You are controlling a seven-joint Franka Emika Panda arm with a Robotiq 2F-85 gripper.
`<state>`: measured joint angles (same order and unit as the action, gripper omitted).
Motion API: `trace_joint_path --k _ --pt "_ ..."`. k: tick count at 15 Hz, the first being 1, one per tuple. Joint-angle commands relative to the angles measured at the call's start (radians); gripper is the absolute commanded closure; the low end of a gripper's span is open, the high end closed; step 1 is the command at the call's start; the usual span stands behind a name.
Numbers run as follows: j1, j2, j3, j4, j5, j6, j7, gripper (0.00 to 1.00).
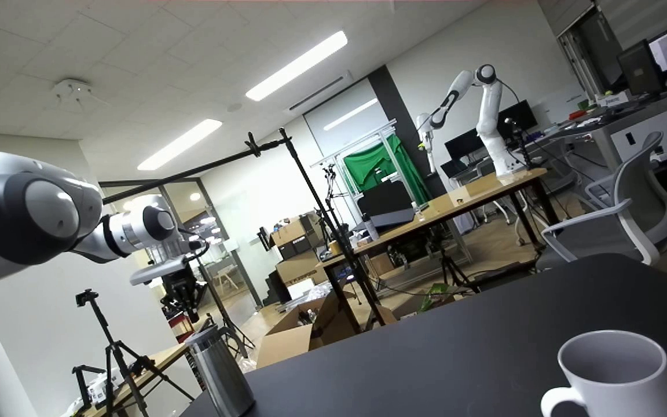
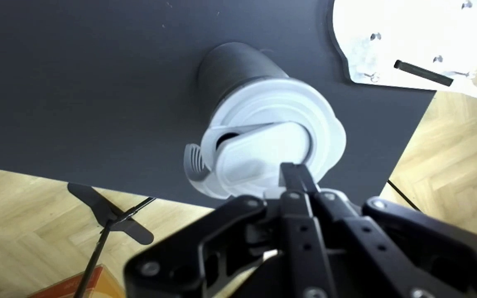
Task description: Open the flask
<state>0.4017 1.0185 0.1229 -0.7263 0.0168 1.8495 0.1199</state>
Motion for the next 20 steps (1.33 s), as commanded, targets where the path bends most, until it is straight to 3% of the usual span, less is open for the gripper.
trace_joint_path --k 1,2,4,13,16,20 --pt "-0.010 -0.057 -0.016 0.001 -0.004 -0.056 0.035 0.74" --pt "-0.015 -0.073 -0.019 -0.007 -0.006 -0.076 0.027 0.73" --pt "-0.027 -0.105 -0.025 -0.021 -0.002 -0.114 0.024 0.61" --pt "-0.089 -0.226 -0.058 -0.077 -0.002 -0.244 0.023 0.00" --pt "-0.090 -0.186 -0.054 -0.026 0.001 -0.236 -0.003 0.04" --pt "-0.084 -0.176 -0.054 -0.026 0.002 -0.232 -0.006 0.00"
